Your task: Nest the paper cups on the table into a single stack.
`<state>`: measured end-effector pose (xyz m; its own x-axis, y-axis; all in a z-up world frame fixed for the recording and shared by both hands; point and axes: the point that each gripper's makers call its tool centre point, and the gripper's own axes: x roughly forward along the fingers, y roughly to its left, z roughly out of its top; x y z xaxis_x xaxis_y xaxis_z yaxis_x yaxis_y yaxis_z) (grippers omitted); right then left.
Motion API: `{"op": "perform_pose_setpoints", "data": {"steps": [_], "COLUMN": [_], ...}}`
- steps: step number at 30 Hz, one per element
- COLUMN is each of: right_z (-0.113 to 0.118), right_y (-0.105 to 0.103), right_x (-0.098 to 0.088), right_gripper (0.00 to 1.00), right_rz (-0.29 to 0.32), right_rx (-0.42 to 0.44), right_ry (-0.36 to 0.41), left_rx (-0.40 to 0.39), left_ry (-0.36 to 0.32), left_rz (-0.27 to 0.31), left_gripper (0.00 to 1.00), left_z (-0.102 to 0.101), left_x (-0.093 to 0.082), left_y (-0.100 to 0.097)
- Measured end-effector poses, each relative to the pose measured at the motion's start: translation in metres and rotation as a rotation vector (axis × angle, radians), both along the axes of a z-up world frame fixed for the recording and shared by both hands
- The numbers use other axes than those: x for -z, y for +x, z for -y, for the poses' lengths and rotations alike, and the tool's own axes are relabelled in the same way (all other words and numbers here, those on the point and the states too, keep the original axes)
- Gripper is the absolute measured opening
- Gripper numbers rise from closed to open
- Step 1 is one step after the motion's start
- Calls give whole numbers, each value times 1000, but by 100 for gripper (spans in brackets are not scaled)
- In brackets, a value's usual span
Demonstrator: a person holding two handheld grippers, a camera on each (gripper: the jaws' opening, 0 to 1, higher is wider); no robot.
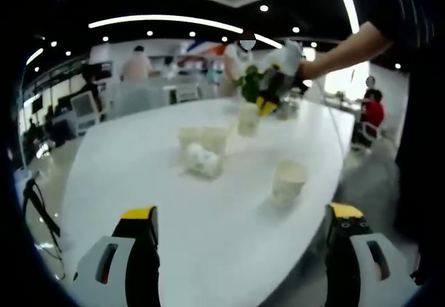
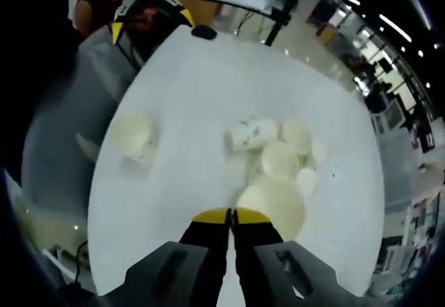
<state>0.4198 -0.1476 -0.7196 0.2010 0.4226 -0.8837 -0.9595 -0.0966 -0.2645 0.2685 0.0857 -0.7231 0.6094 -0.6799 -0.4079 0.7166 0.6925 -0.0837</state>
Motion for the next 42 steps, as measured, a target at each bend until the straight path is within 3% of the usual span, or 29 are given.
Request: {"op": "perform_pose_setpoints", "data": {"steps": [8, 18, 27, 42], "right_z": [-15, -38, -54, -61], "right_y": [-27, -64, -97, -124], "right_x": [-18, -52, -67, -62], "right_gripper": [0, 0, 0, 0], "right_rz": [26, 40, 46, 14], "right_rx": [-52, -92, -163, -210], "right_ry": [21, 86, 92, 84], "left_rx": [13, 20, 27, 38], "left_ry": [-9, -22, -18, -22], "left_rz": [4, 8, 10, 9], "left_gripper": [99, 99, 99, 99], "left_z": [4, 7, 8, 11], "left_x": [-1, -2, -2, -1], "left_y": [2, 2, 2, 0]}}
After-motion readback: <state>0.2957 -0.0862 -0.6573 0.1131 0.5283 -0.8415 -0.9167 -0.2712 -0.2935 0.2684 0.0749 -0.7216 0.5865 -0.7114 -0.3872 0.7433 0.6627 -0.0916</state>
